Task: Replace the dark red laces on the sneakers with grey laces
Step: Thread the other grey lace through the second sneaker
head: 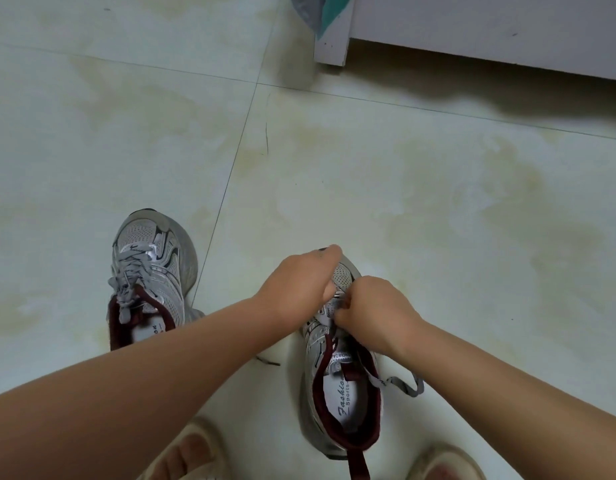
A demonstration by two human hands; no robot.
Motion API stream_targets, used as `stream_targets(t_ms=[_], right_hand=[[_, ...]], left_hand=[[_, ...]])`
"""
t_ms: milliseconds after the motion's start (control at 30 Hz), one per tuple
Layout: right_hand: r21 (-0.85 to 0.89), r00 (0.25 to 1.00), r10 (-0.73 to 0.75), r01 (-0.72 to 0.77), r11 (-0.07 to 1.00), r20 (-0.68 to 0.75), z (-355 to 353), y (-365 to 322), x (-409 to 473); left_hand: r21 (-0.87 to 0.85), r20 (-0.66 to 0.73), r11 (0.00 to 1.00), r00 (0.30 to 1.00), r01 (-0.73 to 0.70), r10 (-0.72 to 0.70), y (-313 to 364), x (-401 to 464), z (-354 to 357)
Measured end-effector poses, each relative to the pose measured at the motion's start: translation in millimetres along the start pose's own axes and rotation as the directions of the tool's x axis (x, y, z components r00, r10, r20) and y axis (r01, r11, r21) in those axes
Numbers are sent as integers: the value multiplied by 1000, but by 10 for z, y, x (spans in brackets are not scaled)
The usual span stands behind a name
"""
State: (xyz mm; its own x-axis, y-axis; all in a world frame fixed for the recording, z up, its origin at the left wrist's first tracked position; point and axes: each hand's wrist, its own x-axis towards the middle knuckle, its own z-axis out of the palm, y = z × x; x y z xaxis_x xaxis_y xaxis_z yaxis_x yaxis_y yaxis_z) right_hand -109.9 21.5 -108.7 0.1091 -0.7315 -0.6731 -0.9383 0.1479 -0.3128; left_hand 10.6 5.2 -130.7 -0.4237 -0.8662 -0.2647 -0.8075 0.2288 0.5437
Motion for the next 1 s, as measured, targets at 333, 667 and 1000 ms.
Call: stream_targets(t_ms=[333,667,1000], right_hand=[[219,979,-115,150,964,-167,149,97,-114],[305,918,-296,370,877,-263,341,236,-125],[911,945,-326,139,388,-5,-86,514,-246]], left_hand=[[-465,85,860,977,211,-194,-208,-167,5],[-415,-2,888,976,196,-217,-162,-197,81],[-251,-1,946,977,207,-214,-33,-234,150]])
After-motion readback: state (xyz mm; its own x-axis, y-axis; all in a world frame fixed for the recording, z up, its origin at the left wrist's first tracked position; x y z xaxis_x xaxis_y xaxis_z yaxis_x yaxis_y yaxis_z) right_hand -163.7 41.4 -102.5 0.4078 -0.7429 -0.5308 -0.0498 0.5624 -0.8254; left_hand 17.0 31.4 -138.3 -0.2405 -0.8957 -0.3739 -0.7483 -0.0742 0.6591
